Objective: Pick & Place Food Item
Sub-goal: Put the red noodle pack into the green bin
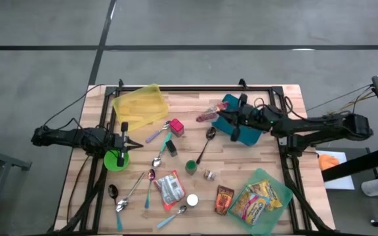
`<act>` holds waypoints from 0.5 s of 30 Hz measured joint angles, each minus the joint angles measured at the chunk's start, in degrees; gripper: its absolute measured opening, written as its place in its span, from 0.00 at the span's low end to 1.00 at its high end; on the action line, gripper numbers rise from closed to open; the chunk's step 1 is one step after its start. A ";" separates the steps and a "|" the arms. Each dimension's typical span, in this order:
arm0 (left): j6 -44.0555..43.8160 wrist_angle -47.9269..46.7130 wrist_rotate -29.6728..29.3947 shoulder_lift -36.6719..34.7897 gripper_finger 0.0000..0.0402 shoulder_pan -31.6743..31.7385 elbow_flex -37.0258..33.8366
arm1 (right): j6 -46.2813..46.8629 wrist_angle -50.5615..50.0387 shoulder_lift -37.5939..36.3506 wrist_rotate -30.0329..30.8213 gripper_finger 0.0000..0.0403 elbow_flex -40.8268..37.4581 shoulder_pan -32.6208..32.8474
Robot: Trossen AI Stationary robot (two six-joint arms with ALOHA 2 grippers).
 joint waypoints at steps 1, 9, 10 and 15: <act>0.00 0.00 0.00 0.00 0.00 -0.02 0.00 | 0.00 -2.79 -1.33 0.57 0.03 0.33 1.10; 0.00 0.00 0.00 0.00 0.00 -0.02 -0.01 | -1.95 -22.05 -9.37 11.42 0.03 5.18 12.76; 0.00 0.00 0.00 0.00 0.00 -0.01 0.00 | -1.96 -23.93 -10.10 13.10 0.03 5.81 14.52; 0.00 0.00 0.00 0.00 0.00 -0.02 -0.02 | -0.29 -33.83 -12.63 22.64 0.03 9.41 23.93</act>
